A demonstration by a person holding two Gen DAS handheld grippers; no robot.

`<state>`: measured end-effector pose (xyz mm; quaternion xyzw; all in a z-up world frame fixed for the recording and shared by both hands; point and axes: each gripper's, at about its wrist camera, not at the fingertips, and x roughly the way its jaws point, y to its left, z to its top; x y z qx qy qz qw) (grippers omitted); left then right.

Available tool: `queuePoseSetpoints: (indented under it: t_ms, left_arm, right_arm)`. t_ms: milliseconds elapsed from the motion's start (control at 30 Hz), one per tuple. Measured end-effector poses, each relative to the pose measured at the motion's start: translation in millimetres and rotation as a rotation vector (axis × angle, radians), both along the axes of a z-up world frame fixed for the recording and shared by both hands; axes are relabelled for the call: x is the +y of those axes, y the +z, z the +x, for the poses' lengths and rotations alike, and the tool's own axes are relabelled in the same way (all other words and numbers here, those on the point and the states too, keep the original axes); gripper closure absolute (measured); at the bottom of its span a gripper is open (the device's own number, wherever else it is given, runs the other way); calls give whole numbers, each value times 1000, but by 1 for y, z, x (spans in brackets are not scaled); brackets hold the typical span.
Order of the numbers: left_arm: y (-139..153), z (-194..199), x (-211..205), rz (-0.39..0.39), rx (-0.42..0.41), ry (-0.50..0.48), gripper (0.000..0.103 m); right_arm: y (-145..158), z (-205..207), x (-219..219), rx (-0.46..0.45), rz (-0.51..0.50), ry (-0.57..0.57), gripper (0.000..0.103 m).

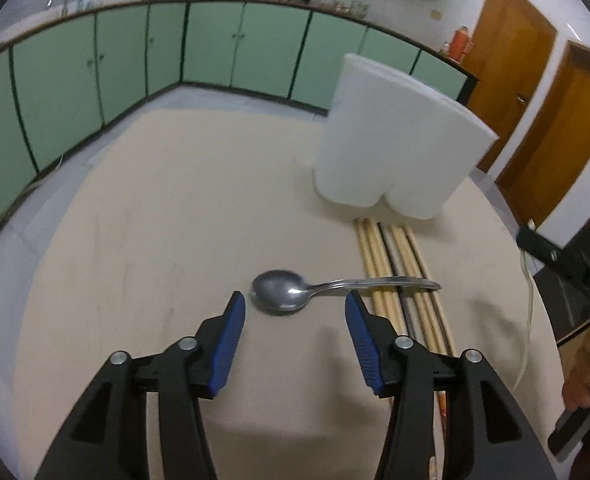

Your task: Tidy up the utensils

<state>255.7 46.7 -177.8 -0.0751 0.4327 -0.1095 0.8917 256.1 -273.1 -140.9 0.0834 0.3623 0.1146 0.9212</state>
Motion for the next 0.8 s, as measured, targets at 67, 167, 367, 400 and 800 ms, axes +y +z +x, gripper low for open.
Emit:
queuePoseSetpoints:
  t_ms: [67,167,367,400,800]
  left_arm:
    - [-3,4,2,-13,17,11,51]
    - [-9,10,4,-23,36,19,50]
    - [-9,18,5,-38,28,18,50]
    - [-9,19,6,-41,27,18,51]
    - [-4,13,-2,-78,7,-17,98]
  right_arm:
    - [-4,-1,1,10,0,1,83]
    - [-5,0,3,11,-3,1,83]
    - [-7,2,1,12,-10,-3,83]
    - [-8,2,1,14,-10,-3,83]
    - [-5,3,-2,18,-13,-5,83]
